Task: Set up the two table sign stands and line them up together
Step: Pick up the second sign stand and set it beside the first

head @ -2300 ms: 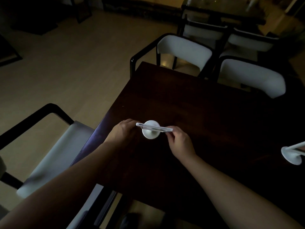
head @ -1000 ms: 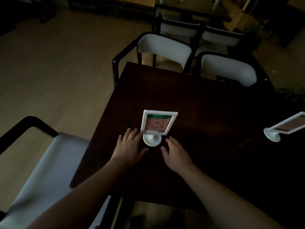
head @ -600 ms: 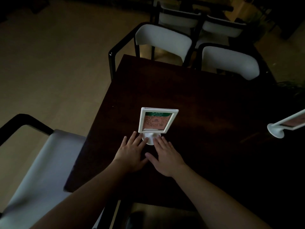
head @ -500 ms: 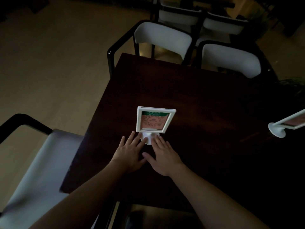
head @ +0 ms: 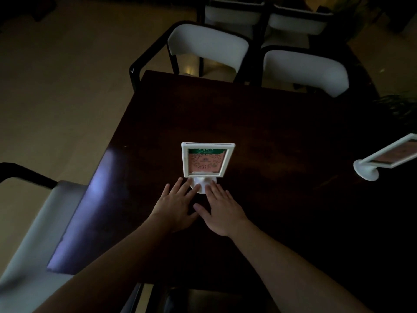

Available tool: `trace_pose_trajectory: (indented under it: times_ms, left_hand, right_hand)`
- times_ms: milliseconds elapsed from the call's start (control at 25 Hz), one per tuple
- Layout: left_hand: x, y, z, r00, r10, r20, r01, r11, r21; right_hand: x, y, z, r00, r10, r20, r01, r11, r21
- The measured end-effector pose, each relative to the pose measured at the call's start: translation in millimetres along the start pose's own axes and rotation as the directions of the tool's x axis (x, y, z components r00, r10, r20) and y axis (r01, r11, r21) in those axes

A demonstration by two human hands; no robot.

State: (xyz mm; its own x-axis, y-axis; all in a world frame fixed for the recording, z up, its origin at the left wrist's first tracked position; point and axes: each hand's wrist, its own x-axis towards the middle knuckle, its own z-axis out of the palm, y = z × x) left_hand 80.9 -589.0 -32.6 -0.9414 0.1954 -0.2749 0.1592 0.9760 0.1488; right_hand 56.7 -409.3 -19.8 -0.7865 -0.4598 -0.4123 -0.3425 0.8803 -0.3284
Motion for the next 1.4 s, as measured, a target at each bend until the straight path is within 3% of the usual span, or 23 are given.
trace_pose_trajectory:
  times_ms: [1040, 1400]
  left_hand:
    - [152, 275, -1, 0.975, 0.201, 0.098, -0.206, 0.978, 0.039]
    - [205, 326, -7, 0.959, 0.253, 0.128, -0.264, 0.962, 0.074]
  right_hand:
    - [-83, 277, -50, 0.966, 0.233, -0.11, -0.218, 0.967, 0.134]
    - [-82, 336, -63, 0.941, 0.306, -0.142, -0.279, 0.943, 0.184]
